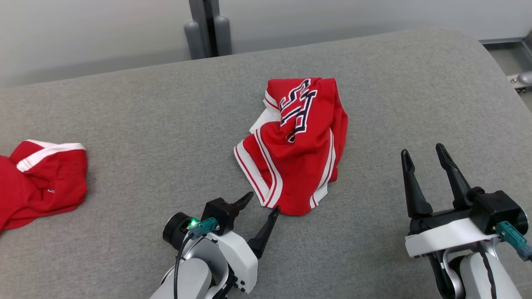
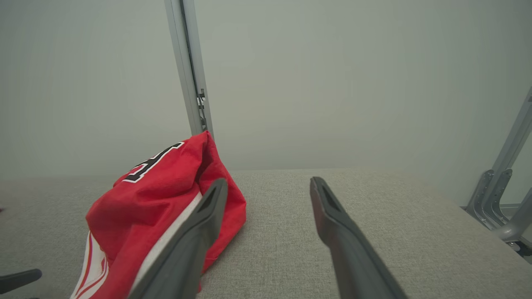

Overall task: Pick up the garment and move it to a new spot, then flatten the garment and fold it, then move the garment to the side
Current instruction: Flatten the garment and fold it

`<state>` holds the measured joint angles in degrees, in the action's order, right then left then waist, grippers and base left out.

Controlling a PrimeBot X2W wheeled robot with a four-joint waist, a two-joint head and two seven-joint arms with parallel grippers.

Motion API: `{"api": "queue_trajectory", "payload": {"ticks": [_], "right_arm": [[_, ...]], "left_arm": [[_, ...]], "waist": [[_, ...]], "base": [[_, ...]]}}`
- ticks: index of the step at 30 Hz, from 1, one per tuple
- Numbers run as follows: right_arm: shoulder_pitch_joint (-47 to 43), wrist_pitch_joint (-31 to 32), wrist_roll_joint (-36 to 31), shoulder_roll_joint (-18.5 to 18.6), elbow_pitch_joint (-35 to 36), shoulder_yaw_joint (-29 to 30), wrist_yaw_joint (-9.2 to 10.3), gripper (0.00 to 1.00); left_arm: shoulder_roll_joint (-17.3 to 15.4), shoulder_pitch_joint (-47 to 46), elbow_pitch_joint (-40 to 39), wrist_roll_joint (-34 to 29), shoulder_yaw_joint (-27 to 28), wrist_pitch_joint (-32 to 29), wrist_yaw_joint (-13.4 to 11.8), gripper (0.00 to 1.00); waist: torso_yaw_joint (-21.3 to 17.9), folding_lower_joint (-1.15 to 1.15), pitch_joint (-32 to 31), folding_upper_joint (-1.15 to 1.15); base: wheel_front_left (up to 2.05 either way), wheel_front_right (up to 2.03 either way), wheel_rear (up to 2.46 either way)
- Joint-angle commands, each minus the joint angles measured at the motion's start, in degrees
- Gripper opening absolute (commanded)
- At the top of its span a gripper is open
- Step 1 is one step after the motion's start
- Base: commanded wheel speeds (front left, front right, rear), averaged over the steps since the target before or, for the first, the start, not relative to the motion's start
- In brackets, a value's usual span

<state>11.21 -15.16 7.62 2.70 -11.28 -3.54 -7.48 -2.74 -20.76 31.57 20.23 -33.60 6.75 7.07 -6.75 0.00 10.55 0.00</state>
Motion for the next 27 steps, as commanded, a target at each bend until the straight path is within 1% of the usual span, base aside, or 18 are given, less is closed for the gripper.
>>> {"api": "queue_trajectory", "payload": {"ticks": [1, 9, 13, 17, 18, 19, 27], "right_arm": [[0.63, -0.08, 0.39, 0.37, 0.31, 0.12, -0.03, 1.00], [1.73, -0.08, 0.78, 0.37, 0.38, -0.39, -0.03, 1.00], [2.22, -0.08, 0.92, 0.37, 0.54, -0.51, -0.03, 1.00], [2.19, -0.08, 0.92, 0.37, 0.61, -0.17, -0.03, 1.00], [2.18, -0.08, 0.90, 0.37, 0.59, -0.07, -0.03, 1.00], [2.20, -0.08, 0.88, 0.37, 0.55, 0.04, -0.03, 1.00], [2.05, -0.08, 0.70, 0.38, 0.19, 0.42, -0.03, 1.00]], "left_arm": [[-0.25, -1.84, 1.07, 0.62, -1.07, 0.02, 0.31, 1.00], [-0.25, -5.40, 5.57, 2.20, -3.15, 1.10, 0.31, 1.00], [-0.26, -7.17, 8.38, 2.50, -3.54, 2.09, -0.60, 1.00], [-0.26, -8.27, 10.99, 3.81, -5.15, 2.47, -0.28, 1.00], [-0.27, -8.37, 11.32, 4.05, -5.61, 2.64, -0.26, 0.44], [-0.29, -8.69, 11.63, 4.20, -5.80, 3.01, -0.29, 0.00], [-0.27, -10.74, 13.60, 6.09, -3.87, 6.35, -2.77, 0.00]], "waist": [[-1.12, 0.00, 1.20, 0.00], [-3.08, 0.00, 3.33, 0.00], [-3.94, 0.00, 4.25, 0.00], [-4.34, 0.00, 4.76, 0.00], [-4.33, 0.00, 4.78, 0.00], [-4.27, 0.00, 4.79, 0.00], [-2.33, 0.00, 3.33, 0.00]], "base": [[0.00, 0.00, 0.00], [0.00, 0.00, 0.00], [0.00, 0.00, 0.00], [0.00, 0.00, 0.00], [0.00, 0.00, 0.00], [0.00, 0.00, 0.00], [0.00, 0.00, 0.00]]}}
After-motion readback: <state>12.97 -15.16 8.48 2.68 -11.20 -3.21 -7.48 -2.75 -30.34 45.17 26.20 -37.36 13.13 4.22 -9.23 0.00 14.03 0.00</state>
